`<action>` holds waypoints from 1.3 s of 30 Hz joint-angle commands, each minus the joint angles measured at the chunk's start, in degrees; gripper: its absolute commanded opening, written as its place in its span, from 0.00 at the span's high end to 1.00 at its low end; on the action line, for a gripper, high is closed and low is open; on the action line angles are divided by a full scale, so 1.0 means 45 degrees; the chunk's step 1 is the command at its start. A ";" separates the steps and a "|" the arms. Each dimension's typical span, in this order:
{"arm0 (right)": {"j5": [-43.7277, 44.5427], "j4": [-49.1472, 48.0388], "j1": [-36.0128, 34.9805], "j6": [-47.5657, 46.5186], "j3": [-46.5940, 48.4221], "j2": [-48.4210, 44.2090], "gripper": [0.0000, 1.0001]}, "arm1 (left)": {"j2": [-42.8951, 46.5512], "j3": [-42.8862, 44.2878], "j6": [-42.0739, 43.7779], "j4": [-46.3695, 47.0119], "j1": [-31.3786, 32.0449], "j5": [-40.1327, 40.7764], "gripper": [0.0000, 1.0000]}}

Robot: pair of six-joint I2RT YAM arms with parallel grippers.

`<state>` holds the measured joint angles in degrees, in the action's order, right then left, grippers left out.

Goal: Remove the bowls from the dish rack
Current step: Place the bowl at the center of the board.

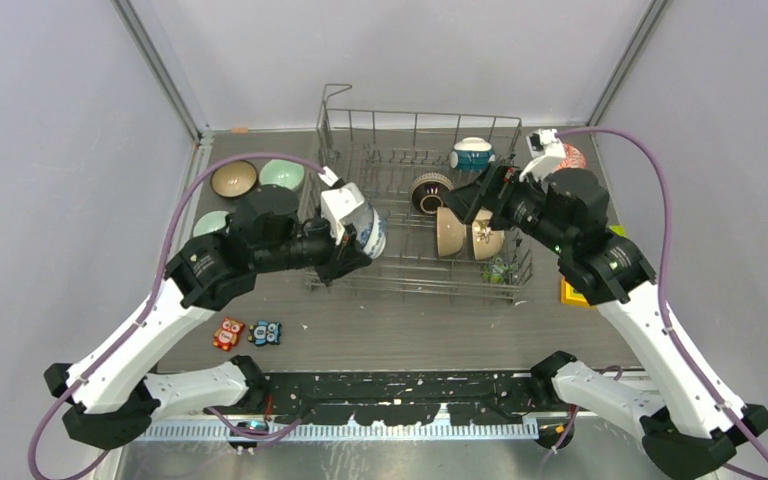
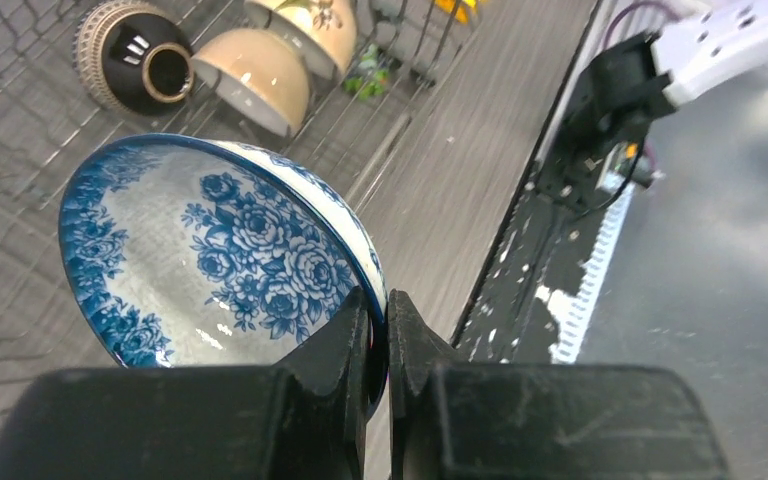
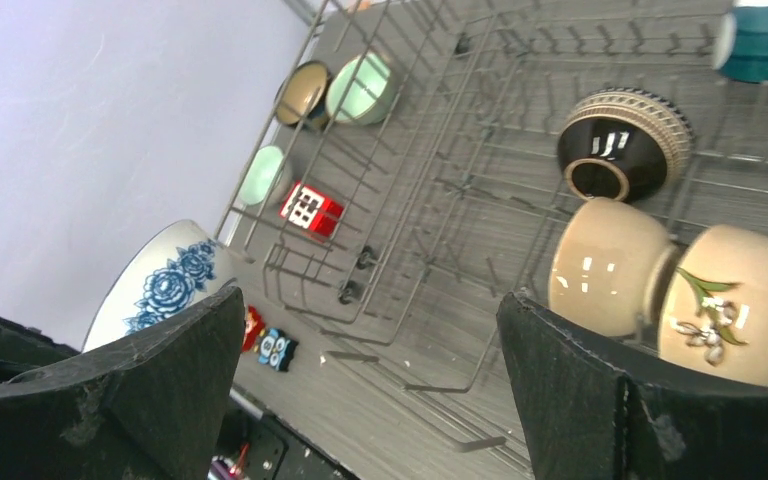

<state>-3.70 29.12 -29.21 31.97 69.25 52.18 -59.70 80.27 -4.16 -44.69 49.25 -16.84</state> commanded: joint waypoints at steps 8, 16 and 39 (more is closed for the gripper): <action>-0.2850 0.0732 -0.0090 -0.0214 0.1547 0.1221 0.00 | 0.1152 -0.1104 0.4205 -0.0411 0.1907 0.3103 1.00; -0.3292 0.1307 -0.0116 -0.0224 0.2070 0.2066 0.00 | 0.1091 -0.1435 0.6859 -0.0603 0.4139 0.4405 1.00; 0.0761 0.9076 -0.4781 -0.3264 0.7131 0.5790 0.11 | -0.0004 -0.1721 1.1479 -0.3071 0.6608 0.4049 1.00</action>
<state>-5.32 64.99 -48.10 20.21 99.66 77.76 -58.67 67.70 44.97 -56.27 78.65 4.84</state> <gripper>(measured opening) 0.913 0.088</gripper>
